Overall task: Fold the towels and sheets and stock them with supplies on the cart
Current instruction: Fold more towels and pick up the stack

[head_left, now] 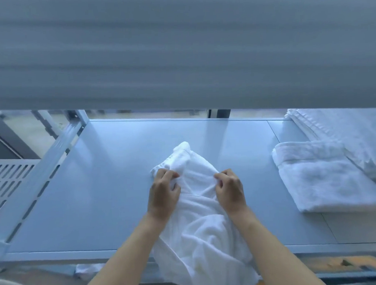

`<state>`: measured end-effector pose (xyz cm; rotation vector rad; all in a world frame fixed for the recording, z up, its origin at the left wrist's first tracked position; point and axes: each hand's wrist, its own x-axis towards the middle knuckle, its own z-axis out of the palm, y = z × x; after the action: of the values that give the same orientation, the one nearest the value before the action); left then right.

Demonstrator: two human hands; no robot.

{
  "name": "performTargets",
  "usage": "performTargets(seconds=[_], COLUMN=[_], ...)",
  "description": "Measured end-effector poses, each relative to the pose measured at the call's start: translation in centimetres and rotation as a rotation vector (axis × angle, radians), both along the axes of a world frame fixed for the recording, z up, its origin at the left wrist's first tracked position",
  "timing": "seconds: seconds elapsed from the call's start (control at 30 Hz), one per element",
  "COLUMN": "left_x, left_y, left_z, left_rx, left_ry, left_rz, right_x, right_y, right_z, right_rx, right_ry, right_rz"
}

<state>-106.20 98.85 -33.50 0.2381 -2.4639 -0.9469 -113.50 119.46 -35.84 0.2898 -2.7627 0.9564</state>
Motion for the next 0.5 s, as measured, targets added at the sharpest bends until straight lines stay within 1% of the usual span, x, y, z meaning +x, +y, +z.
performTargets(seconds=[0.07, 0.13, 0.2, 0.27, 0.3, 0.33, 0.37, 0.43, 0.47, 0.5], left_x=[0.1, 0.4, 0.9, 1.3, 1.5, 1.6, 1.4, 0.5, -0.2, -0.9], left_y=[-2.3, -4.5, -5.8, -5.9, -5.6, -5.2, -4.6, -3.2, -2.8, -2.5], left_z=[0.7, 0.6, -0.1, -0.6, -0.9, -1.1, -1.2, -1.0, -0.9, -1.0], left_rx=[0.004, 0.002, -0.028, -0.086, -0.133, -0.186, -0.225, -0.200, -0.170, -0.148], left_ry=[0.009, -0.094, -0.311, -0.576, -0.658, -0.671, -0.622, -0.416, -0.348, -0.344], left_rz=[0.106, 0.171, 0.200, 0.222, 0.232, 0.238, 0.234, 0.139, 0.057, -0.026], right_x=[-0.5, -0.7, -0.6, -0.3, -0.1, 0.0, -0.1, -0.5, -0.9, -1.4], right_y=[2.3, 4.9, 7.1, 8.0, 8.1, 7.9, 7.4, 6.0, 5.3, 4.8], right_z=[0.8, 1.2, 1.4, 1.6, 1.7, 1.8, 1.8, 2.0, 1.8, 1.5], right_rx=[0.035, 0.122, 0.253, 0.393, 0.473, 0.538, 0.561, 0.419, 0.346, 0.326], right_ry=[-0.024, -0.085, -0.200, -0.324, -0.348, -0.314, -0.233, -0.058, -0.043, -0.079], right_rz=[-0.083, -0.153, -0.218, -0.278, -0.291, -0.285, -0.250, -0.094, -0.005, 0.088])
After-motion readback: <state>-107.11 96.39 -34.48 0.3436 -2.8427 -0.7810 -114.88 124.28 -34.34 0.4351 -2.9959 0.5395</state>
